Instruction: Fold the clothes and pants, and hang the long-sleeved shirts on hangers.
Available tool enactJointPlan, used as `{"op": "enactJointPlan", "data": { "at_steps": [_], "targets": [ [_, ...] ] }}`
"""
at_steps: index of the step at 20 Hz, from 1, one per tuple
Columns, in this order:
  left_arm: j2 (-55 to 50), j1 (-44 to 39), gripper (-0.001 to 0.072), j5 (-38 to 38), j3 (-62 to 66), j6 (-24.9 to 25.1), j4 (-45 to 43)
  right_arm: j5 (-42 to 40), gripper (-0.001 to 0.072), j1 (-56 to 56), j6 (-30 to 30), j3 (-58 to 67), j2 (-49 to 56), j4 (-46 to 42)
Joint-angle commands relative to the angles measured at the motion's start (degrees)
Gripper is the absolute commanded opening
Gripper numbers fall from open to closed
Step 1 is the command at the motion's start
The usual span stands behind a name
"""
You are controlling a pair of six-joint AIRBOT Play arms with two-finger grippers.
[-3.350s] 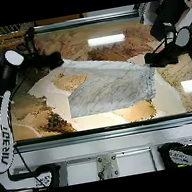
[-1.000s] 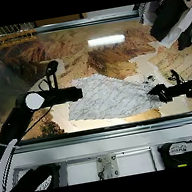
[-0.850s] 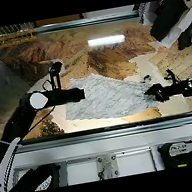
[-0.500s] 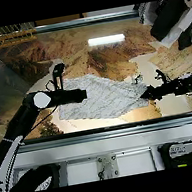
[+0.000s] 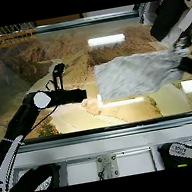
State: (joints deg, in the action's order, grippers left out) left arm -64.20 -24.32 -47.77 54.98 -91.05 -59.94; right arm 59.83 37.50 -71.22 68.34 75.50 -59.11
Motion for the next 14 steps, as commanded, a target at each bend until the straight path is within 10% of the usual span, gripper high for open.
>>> {"op": "enactJointPlan", "data": {
  "at_steps": [1, 14],
  "targets": [
    [-0.04, -0.04, 0.0011, 0.02, 0.02, 0.15, -0.02, -4.90, 0.0022, 10.99, -15.37, 1.92, -4.35, -13.53],
    [-0.11, -0.04, 0.0011, 1.75, 0.02, 0.17, -0.04, 13.77, 0.0021, 24.35, -23.61, -16.22, -6.58, -14.14]
  ]
}}
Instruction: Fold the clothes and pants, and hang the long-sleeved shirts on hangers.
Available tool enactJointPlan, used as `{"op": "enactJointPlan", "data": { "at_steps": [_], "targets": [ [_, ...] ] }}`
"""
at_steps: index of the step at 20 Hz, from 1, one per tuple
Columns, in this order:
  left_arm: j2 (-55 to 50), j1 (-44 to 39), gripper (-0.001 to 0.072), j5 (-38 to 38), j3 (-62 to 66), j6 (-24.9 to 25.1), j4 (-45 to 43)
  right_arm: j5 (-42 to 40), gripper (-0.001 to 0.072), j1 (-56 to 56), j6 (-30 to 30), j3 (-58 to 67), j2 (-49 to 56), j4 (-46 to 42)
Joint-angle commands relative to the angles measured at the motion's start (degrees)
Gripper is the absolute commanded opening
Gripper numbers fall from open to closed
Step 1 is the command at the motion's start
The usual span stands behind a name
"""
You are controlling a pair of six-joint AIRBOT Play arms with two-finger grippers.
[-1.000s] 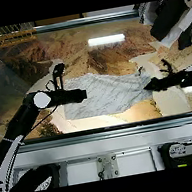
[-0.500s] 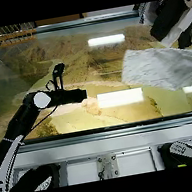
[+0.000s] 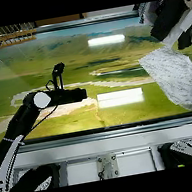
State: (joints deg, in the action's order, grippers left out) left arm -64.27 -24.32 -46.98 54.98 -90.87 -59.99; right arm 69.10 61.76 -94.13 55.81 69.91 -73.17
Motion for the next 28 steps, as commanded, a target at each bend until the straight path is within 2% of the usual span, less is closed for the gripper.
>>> {"op": "enactJointPlan", "data": {
  "at_steps": [1, 5, 8, 9, 10, 11, 12, 15, 18, 21, 25, 26, 27, 28],
  "targets": [
    [-0.07, -0.04, 0.0011, 1.07, 0.02, 0.00, 0.00, 6.05, 0.0021, -0.07, -0.66, -4.28, -1.31, -0.13],
    [-0.11, -0.04, 0.0011, 1.18, 0.02, 0.00, -0.04, 12.26, 0.0022, -0.24, -0.15, -4.96, -1.36, -0.15],
    [-0.22, -0.04, 0.0011, 1.18, 0.00, 0.02, -0.09, 13.40, 0.0036, -1.90, 1.36, -5.11, -1.97, -0.20],
    [-0.20, -0.04, 0.0012, 1.16, 0.02, 0.02, -0.07, 12.66, 0.0134, -2.56, 2.43, -5.07, -2.58, -0.17],
    [-0.20, -0.04, 0.0011, 1.09, 0.02, 0.02, -0.07, 11.65, 0.0436, -2.80, 4.33, -4.76, -3.34, -0.20],
    [-0.20, -0.04, 0.0011, 0.98, 0.02, 0.02, -0.04, 10.64, 0.0681, -2.80, 5.62, -3.89, -3.98, -0.35],
    [-0.20, -0.04, 0.0012, 0.94, 0.02, 0.02, -0.07, 9.94, 0.0688, -2.78, 5.75, -1.97, -4.61, -1.62],
    [-0.20, -0.04, 0.0011, 0.96, 0.02, 0.02, -0.07, 5.95, 0.0688, -3.13, 7.63, 5.84, -8.09, -2.97],
    [-0.20, -0.07, 0.0012, 1.01, 0.02, 0.02, -0.04, 2.27, 0.0688, -7.39, 12.28, 8.66, -13.81, 7.80],
    [-0.20, -0.04, 0.0012, 1.01, 0.02, 0.02, -0.04, 2.25, 0.0689, -17.90, 16.13, 8.61, -18.18, 17.97],
    [-0.20, -0.04, 0.0011, 1.01, 0.02, 0.00, -0.04, 1.79, 0.0677, -33.83, 16.44, 8.61, -20.74, 18.80],
    [-0.20, -0.04, 0.0011, 0.98, 0.02, 0.02, -0.07, 1.79, 0.0539, -36.39, 16.65, 8.61, -20.81, 18.75],
    [-0.20, -0.04, 0.0011, 0.96, 0.02, 0.00, -0.04, 1.81, 0.0255, -38.53, 17.81, 8.61, -20.81, 18.78],
    [-0.20, -0.04, 0.0012, 0.94, 0.02, 0.00, -0.02, 1.81, 0.0023, -39.98, 18.80, 8.61, -20.81, 18.80]
  ]
}}
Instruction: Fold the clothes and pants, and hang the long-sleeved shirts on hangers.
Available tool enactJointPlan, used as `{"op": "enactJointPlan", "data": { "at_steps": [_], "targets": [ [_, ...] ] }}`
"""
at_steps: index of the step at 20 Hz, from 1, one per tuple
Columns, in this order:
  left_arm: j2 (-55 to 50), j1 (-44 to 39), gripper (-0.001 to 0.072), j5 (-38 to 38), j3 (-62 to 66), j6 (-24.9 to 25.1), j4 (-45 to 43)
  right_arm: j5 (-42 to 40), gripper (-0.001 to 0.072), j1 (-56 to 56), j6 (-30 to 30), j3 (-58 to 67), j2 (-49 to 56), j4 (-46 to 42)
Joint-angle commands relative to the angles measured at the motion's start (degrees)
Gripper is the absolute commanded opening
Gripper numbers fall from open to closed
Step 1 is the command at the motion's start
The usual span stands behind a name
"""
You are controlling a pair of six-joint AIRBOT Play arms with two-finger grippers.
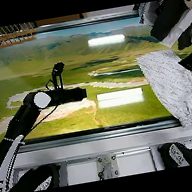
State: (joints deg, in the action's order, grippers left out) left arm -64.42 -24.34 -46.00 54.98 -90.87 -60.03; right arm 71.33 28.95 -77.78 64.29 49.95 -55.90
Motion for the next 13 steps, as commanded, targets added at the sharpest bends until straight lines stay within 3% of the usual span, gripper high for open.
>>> {"op": "enactJointPlan", "data": {
  "at_steps": [1, 13],
  "targets": [
    [-0.04, -0.02, 0.0011, -0.04, 0.02, 0.00, 0.04, -0.22, 0.0026, -8.15, 2.60, 0.13, -0.87, 1.55],
    [-0.04, -0.02, 0.0011, 0.00, 0.02, 0.00, 0.07, 1.07, 0.0026, -8.72, 2.62, 0.13, -0.83, 2.16]
  ]
}}
